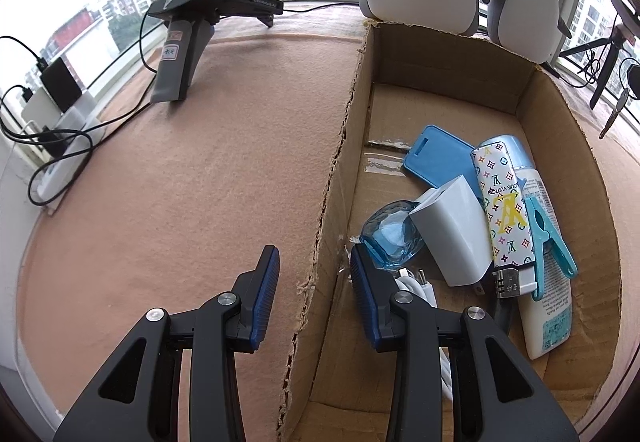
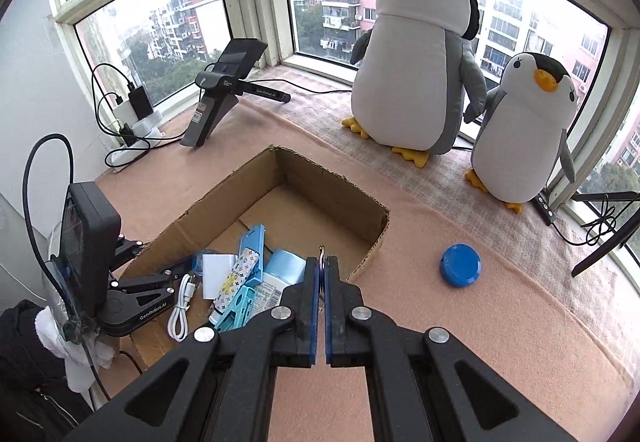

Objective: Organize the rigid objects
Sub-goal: 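Carry the keys with the right tool into the box and release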

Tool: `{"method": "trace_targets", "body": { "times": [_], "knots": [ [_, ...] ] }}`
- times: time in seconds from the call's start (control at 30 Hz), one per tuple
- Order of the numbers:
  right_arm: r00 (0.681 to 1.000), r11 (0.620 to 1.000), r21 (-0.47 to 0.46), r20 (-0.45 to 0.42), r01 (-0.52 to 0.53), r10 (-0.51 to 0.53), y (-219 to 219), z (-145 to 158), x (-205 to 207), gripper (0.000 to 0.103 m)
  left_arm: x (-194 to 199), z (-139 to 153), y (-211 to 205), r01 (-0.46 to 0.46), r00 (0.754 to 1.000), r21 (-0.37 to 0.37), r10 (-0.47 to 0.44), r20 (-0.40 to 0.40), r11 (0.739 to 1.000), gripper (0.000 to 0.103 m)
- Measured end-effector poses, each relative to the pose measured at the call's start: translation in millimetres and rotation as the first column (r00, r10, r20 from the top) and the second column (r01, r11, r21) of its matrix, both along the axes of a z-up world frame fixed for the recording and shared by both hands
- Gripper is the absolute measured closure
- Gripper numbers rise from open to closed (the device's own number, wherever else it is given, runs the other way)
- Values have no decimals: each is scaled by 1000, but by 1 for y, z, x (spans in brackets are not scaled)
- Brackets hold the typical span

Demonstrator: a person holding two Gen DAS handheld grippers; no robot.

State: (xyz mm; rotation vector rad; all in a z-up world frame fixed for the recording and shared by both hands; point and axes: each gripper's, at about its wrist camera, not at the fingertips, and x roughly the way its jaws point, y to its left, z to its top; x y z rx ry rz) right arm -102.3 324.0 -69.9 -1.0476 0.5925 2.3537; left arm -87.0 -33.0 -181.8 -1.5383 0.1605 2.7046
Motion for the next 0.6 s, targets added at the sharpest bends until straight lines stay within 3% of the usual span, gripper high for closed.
{"method": "trace_targets", "body": {
  "times": [0.3,0.6],
  "knots": [
    [999,999,-7,1,-36,36,-15,-2,-33,101,0,0,-2,2,1000,11,-2,-3,1000,67],
    [1000,999,-35,27,0,1,-5,-24,-53,101,0,0,-3,2,1000,10,-2,-3,1000,67]
  ]
}}
